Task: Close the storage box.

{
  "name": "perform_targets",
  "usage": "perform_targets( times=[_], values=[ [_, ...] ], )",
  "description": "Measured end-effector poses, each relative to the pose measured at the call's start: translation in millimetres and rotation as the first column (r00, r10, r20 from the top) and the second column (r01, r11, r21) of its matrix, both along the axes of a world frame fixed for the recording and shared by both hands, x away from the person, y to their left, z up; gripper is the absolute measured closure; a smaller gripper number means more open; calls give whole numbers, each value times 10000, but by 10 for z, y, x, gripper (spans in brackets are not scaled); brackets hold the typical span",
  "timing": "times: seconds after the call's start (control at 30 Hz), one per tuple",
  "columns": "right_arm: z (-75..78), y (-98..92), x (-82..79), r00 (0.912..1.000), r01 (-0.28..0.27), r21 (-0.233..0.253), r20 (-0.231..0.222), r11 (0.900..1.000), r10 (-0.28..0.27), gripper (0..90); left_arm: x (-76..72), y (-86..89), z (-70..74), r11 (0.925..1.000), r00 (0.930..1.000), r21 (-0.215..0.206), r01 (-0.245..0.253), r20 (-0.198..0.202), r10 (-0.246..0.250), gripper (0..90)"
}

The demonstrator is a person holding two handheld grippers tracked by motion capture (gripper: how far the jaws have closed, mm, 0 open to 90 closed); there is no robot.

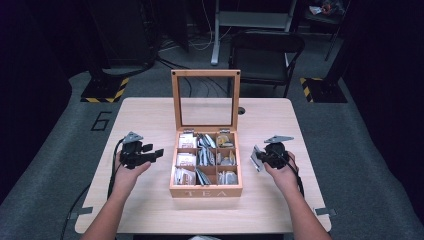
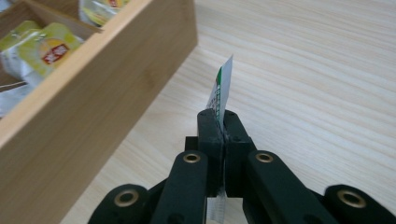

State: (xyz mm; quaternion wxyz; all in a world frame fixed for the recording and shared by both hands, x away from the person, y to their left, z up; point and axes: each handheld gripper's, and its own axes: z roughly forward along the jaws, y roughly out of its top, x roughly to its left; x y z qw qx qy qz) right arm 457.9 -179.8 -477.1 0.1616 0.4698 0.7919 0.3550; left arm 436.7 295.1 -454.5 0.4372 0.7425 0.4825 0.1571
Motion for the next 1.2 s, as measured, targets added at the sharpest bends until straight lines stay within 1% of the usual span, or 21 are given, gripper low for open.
perform_targets(
  times=[0.03,0.1,0.17,0.23,0.27,0.3,0.37,0.43,0.47,0.53,0.6,0.73,0.77,0.8,0.87,0.93,0.97,1.0,1.1,1.13,1.2],
  values=[
    [-8,-29,8,9999,118,31,-25,9999,-118,875,1,1,0,10000,10000,19,11,6,-11,422],
    [-27,-69,21,9998,173,124,-105,9998,-171,859,3,3,0,10000,10000,35,24,12,-24,421],
    [-44,-114,31,9993,285,184,-242,9994,-280,827,4,-3,-7,10000,10000,7,-57,41,57,421],
    [-68,-160,53,9992,341,81,-219,9994,-339,803,4,1,-4,10000,10000,48,2,-25,-2,421],
    [-72,-174,54,9987,412,114,-310,9991,-409,797,5,-1,-6,10000,10000,40,-25,4,24,421],
    [-79,-191,63,9987,419,153,-286,9990,-415,791,5,0,-6,10000,10000,49,-23,-1,23,421],
    [-77,-220,58,9967,718,263,-395,9971,-707,778,5,-1,-7,10000,10000,66,-29,-6,29,420],
    [-79,-240,65,9971,723,228,-252,9971,-718,766,1,-6,-6,10000,10000,49,-31,-58,31,420],
    [-76,-240,60,9963,791,218,-340,9966,-783,758,0,-6,-5,10000,10000,61,-26,-54,27,420],
    [-85,-252,64,9963,797,53,-315,9968,-795,733,0,-5,-5,10000,10000,56,-34,-52,34,420],
    [-93,-252,70,9953,936,-11,-256,9956,-936,685,6,0,-7,10000,10000,69,-41,7,41,420],
    [-95,-267,60,9939,1094,-388,-65,9932,-1097,615,17,8,-10,10000,10000,40,-59,-37,59,419],
    [-87,-268,55,9923,1239,-437,-33,9913,-1241,592,21,8,-13,10000,10000,33,-70,-57,70,419],
    [-81,-279,50,9922,1245,-393,26,9914,-1245,566,19,7,-16,9999,9999,-6,-105,-110,105,419],
    [-67,-293,49,9893,1460,-354,133,9886,-1456,528,23,12,-18,9999,9998,9,-138,-115,138,419],
    [-52,-330,49,9896,1419,-411,308,9890,-1407,512,23,15,-18,9999,9998,15,-136,-144,136,417],
    [-44,-338,49,9891,1442,-321,333,9890,-1432,506,22,14,-19,9999,9998,19,-146,-134,146,416],
    [-34,-336,41,9870,1585,-305,299,9869,-1576,505,22,15,-18,9999,9998,18,-139,-141,139,416],
    [-17,-341,35,9879,1526,-290,326,9879,-1516,493,23,20,-19,9999,9999,43,-129,-84,129,415],
    [-15,-344,36,9893,1429,-379,366,9890,-1415,489,24,23,-21,9999,9999,33,-133,-57,133,415],
    [-12,-325,42,9915,1272,-330,334,9913,-1261,485,23,27,-19,9999,9998,-8,-128,-125,128,415]
  ],
)
